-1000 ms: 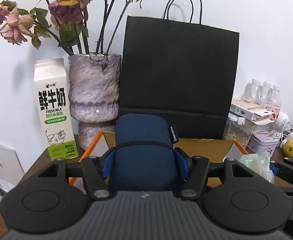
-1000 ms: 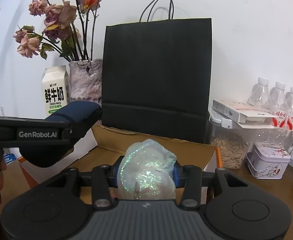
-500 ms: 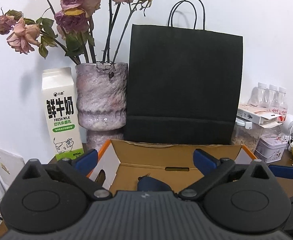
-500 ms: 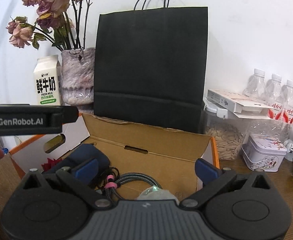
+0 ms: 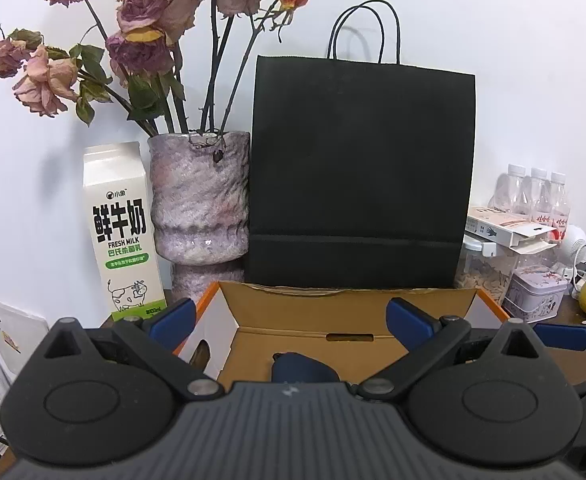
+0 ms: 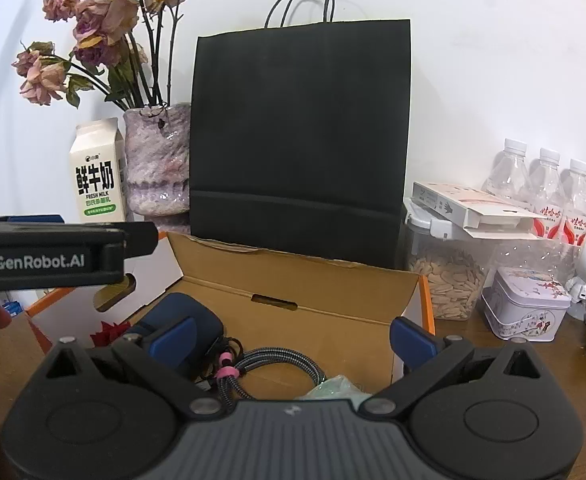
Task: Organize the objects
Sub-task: 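Open both grippers to drop the navy case and glittery bag into the box, then withdraw both tools from the box back toward the loose items on the table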
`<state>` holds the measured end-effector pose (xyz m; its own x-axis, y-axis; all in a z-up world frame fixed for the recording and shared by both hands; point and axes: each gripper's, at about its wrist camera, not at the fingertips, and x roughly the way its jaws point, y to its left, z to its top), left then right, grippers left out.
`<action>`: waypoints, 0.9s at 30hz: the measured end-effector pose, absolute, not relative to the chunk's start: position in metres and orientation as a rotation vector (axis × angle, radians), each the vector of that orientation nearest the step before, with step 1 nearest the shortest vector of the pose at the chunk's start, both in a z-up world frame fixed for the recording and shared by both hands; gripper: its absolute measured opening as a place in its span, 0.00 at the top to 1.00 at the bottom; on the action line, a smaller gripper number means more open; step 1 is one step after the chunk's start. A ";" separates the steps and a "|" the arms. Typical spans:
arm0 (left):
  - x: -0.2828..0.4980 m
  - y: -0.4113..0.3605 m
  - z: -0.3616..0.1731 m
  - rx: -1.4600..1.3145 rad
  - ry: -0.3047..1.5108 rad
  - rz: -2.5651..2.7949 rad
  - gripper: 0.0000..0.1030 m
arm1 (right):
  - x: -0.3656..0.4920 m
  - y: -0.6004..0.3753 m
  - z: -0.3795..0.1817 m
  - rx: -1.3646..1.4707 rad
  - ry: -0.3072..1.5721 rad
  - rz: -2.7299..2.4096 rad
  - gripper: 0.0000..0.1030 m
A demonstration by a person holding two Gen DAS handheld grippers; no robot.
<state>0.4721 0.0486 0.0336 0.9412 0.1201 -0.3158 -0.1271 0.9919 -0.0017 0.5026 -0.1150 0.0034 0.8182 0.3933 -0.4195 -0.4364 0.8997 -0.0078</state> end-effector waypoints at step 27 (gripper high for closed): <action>0.390 0.052 0.061 -0.048 0.138 0.138 0.00 | 0.443 -0.135 0.036 -0.096 0.341 0.484 0.00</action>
